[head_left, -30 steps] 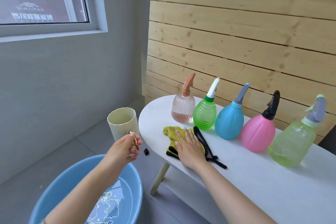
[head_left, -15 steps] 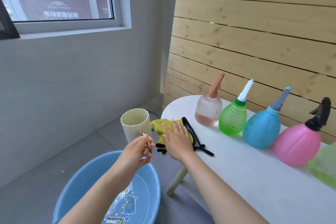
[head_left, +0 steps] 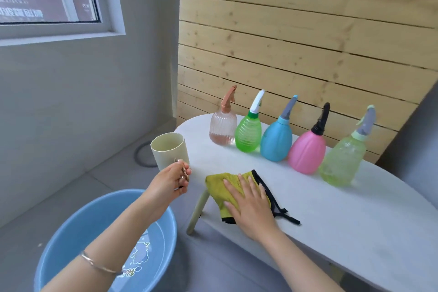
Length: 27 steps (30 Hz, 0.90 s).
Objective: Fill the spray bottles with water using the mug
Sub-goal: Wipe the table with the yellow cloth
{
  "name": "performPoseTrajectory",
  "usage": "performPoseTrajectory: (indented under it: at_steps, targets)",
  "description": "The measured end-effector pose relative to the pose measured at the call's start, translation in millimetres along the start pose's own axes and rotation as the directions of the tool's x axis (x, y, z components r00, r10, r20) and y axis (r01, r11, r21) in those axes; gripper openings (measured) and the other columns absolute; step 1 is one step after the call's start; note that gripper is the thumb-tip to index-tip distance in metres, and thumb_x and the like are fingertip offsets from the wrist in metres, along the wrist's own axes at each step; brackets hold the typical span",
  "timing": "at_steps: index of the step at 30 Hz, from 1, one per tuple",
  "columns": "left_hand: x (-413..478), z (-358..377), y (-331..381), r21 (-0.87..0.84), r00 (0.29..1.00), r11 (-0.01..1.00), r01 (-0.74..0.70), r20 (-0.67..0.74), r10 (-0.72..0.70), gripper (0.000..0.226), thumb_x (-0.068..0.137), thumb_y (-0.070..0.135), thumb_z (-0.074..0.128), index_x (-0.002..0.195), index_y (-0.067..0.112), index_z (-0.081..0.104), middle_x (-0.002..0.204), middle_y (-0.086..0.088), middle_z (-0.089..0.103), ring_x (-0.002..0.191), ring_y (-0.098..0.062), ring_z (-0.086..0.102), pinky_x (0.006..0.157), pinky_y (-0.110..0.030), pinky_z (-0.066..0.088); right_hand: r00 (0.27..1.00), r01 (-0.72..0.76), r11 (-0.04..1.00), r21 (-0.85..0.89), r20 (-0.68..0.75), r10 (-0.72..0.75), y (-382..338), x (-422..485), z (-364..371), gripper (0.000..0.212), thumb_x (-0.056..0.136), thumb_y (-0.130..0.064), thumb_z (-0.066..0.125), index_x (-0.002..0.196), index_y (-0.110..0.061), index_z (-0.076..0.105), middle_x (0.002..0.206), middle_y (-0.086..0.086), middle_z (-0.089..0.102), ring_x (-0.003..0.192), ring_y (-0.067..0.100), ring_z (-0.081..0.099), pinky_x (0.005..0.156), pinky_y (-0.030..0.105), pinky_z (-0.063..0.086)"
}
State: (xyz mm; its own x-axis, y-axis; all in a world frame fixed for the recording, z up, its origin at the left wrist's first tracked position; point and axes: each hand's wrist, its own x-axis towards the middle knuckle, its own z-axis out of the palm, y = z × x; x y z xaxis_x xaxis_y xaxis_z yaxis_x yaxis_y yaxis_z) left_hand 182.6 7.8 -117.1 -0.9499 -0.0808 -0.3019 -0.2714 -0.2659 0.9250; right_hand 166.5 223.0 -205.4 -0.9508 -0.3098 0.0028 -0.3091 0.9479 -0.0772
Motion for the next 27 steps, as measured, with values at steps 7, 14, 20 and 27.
performPoseTrajectory:
  at_steps: [7,14,20,27]
  targets:
    - [-9.4,25.3,-8.2,-0.003,0.997,1.000,-0.004,0.083,0.004,0.029,0.105,0.025,0.042,0.080,0.018,0.054,0.069,0.006,0.055,0.056,-0.008,0.042,0.067,-0.022,0.042,0.981,-0.191,0.980,0.049,-0.024,0.192,62.5,-70.5,-10.7,0.102,0.051,-0.070,-0.047,0.144,-0.047,-0.010,0.160,-0.005,-0.008,0.147,0.018,-0.010,0.117,0.039,-0.005]
    - [-25.6,44.9,-29.2,0.032,0.990,0.999,0.029,0.139,-0.033,0.029,0.104,0.020,0.039,0.077,0.017,0.051,0.068,0.005,0.053,0.057,-0.010,0.040,0.067,-0.023,0.040,0.883,-0.470,0.879,0.075,0.034,0.469,121.1,-132.7,-25.3,0.049,0.099,-0.049,0.003,0.147,-0.044,-0.005,0.160,-0.004,-0.010,0.147,0.020,-0.011,0.118,0.043,-0.004]
    - [-37.5,51.5,-36.0,0.025,0.981,0.999,0.024,0.192,-0.028,0.029,0.105,0.021,0.039,0.079,0.016,0.052,0.068,0.005,0.054,0.058,-0.010,0.040,0.067,-0.022,0.038,0.773,-0.634,0.762,0.129,0.102,0.626,115.0,-129.6,-33.6,0.052,0.101,-0.047,0.010,0.150,-0.038,-0.004,0.160,0.002,-0.013,0.147,0.027,-0.013,0.117,0.049,-0.008]
    - [-26.4,52.9,-32.1,0.092,0.981,0.995,-0.035,0.193,0.017,0.032,0.105,0.025,0.036,0.079,0.017,0.052,0.070,0.004,0.049,0.057,-0.008,0.039,0.058,-0.017,0.041,0.813,-0.581,0.799,0.154,0.154,0.561,49.0,-81.6,-28.4,0.063,0.096,-0.059,0.014,0.151,-0.034,-0.003,0.159,0.008,-0.017,0.145,0.032,-0.018,0.114,0.053,-0.012]
